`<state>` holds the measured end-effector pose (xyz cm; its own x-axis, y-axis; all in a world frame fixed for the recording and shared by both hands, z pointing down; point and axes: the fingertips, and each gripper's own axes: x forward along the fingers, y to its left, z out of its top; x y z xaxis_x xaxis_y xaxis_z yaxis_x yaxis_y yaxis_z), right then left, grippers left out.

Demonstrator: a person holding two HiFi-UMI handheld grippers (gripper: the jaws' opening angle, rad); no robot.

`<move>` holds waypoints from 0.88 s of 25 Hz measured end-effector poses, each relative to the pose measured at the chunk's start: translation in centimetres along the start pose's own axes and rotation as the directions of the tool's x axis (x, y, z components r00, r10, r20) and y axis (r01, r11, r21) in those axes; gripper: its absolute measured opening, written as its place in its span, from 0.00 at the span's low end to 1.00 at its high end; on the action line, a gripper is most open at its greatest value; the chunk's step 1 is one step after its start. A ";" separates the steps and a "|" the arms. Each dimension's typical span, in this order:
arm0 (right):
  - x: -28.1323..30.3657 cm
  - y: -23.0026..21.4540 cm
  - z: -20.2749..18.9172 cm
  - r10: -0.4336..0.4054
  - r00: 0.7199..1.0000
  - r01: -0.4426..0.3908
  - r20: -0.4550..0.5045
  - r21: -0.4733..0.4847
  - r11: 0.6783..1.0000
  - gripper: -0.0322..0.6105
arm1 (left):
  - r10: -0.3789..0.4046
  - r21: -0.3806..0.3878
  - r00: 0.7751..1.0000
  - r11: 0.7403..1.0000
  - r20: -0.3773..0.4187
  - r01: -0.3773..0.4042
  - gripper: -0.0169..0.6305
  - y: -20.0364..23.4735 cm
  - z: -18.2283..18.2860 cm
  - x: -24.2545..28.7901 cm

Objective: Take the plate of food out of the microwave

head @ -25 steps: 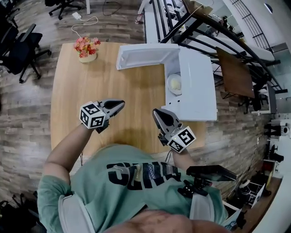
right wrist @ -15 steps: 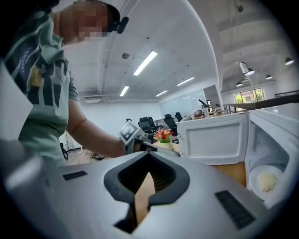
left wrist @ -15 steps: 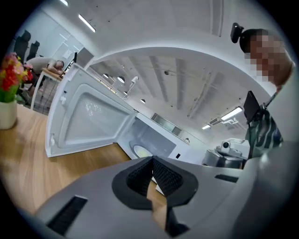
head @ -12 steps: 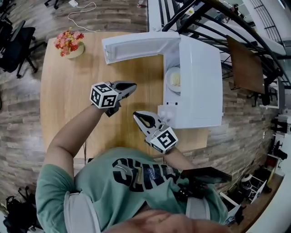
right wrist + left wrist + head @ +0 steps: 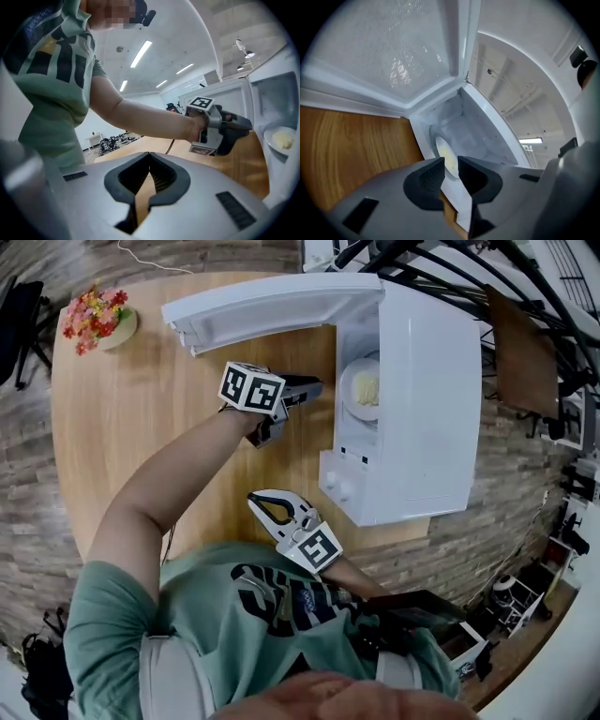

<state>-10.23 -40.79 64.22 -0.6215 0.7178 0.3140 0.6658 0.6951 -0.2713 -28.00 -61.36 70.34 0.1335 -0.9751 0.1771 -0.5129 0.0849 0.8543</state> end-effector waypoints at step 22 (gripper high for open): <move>-1.1 -0.9 -2.5 -0.001 0.999 0.002 -0.042 0.030 1.000 0.06 | 0.159 -0.106 0.977 0.979 -0.144 -0.175 0.22 3.9 -1.2 8.1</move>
<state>-9.15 -42.28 66.39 -0.6041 0.7150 0.3519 0.6517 0.6974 -0.2982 -27.95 -68.66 75.69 0.1705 -0.9095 0.3792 -0.4352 0.2758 0.8571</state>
